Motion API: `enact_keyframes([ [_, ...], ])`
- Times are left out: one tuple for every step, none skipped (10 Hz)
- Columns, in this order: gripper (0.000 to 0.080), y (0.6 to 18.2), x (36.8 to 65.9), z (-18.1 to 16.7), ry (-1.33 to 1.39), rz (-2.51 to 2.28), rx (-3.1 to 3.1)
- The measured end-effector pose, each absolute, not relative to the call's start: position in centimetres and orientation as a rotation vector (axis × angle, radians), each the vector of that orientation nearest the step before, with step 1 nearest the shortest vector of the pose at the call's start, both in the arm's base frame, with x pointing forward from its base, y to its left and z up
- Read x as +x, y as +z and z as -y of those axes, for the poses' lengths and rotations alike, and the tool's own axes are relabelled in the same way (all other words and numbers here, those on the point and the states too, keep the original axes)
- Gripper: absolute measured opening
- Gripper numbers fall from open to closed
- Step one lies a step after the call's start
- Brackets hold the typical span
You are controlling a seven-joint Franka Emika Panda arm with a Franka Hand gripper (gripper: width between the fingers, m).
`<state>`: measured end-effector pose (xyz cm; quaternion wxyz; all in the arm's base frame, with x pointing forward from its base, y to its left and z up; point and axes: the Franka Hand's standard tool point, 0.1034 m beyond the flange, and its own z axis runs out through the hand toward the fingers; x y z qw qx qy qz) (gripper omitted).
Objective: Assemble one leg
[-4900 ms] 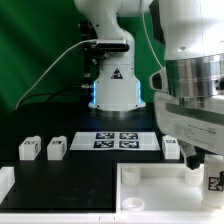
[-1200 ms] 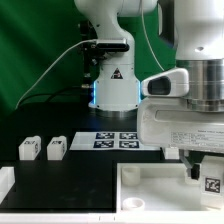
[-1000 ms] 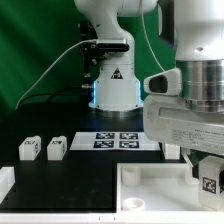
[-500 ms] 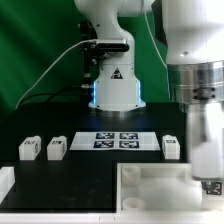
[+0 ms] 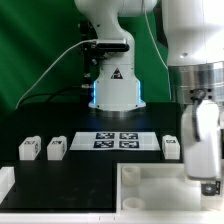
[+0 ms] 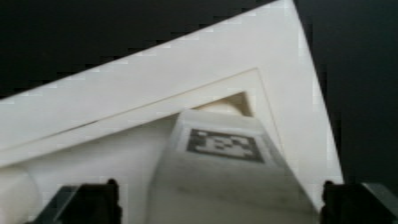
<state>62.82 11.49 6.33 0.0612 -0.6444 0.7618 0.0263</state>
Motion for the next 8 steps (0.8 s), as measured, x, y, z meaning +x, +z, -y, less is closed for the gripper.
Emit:
enact_keyframes([
  [0.0622,6.42,62.96,-11.54,0.053,-2.061,-2.192],
  [0.0641,6.47,62.90,-11.60,0.048,-1.940,-2.299],
  [0.0641,6.43,62.89,-11.52,0.035,-1.797,-2.412],
  [0.0648,6.38,62.89,-11.44,0.024,-1.661,-2.507],
  [0.0648,6.38,62.89,-11.40,0.016,-1.555,-2.574],
  [0.0649,6.40,62.88,-11.41,0.005,-1.413,-2.663],
  [0.0649,6.83,63.14,-11.87,-0.019,-1.029,-2.877],
  [0.0649,6.99,63.26,-12.21,-0.030,-0.886,-2.931],
])
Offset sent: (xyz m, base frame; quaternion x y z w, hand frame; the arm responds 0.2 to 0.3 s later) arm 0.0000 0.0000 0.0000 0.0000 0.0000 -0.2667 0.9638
